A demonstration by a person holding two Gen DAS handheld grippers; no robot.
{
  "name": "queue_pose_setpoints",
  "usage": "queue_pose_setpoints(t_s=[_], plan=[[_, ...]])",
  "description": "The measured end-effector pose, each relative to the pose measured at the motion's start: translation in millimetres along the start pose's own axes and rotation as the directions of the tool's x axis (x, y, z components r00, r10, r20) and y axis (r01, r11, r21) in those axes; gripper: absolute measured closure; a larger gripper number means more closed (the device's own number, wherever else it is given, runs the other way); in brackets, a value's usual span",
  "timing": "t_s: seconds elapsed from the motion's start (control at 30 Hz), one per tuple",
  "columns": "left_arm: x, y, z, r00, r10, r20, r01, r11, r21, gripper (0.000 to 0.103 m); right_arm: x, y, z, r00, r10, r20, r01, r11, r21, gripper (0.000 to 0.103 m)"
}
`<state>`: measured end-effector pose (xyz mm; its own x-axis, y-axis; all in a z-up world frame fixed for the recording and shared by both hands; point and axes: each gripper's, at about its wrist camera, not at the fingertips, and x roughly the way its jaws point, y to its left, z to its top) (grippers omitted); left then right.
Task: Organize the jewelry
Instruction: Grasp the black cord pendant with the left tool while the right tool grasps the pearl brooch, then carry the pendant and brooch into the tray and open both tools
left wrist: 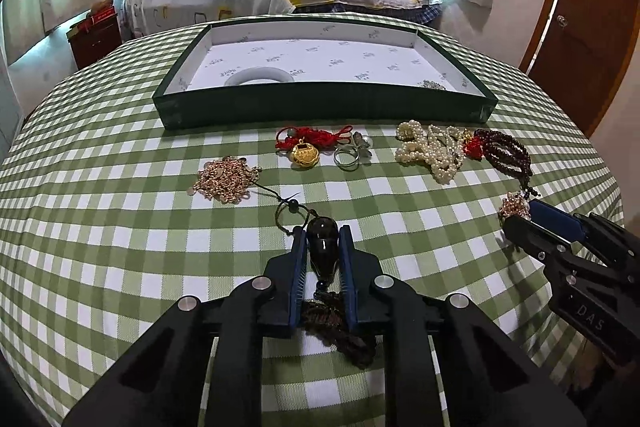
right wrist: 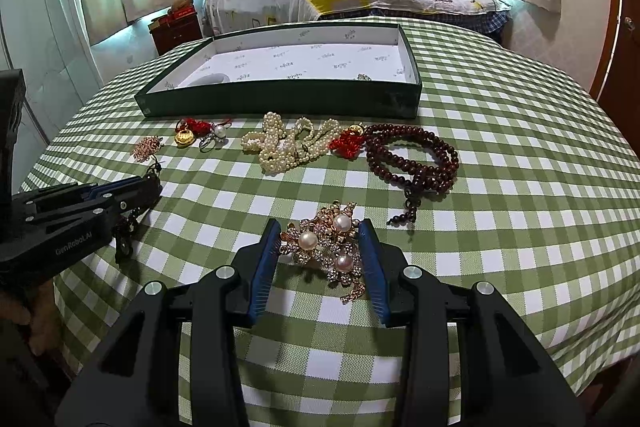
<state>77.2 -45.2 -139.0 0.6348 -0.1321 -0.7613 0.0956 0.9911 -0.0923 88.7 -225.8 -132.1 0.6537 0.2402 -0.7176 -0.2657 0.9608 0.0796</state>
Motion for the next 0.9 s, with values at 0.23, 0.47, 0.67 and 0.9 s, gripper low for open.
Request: queue_pose_setpoints(t_s=[0.23,0.47,0.67,0.9], plan=[[-22,1,6,0.997,0.009,0.08,-0.009,1.0,0.0,0.086,-6,0,5,1.0,0.011,0.028,-0.011,1.0,0.007,0.064],[-37,4,22,0.992,-0.003,0.129,0.005,1.0,-0.016,0.086,-20,2,21,0.997,0.034,0.073,-0.035,0.999,0.017,0.064],[-45,0,46,0.985,-0.028,0.17,0.029,1.0,-0.008,0.086,-29,3,45,0.991,0.046,0.126,-0.049,0.999,0.019,0.064],[-44,-5,83,0.974,-0.054,0.22,0.055,0.998,0.002,0.086,-28,1,85,0.98,0.06,0.187,-0.064,0.998,0.016,0.064]])
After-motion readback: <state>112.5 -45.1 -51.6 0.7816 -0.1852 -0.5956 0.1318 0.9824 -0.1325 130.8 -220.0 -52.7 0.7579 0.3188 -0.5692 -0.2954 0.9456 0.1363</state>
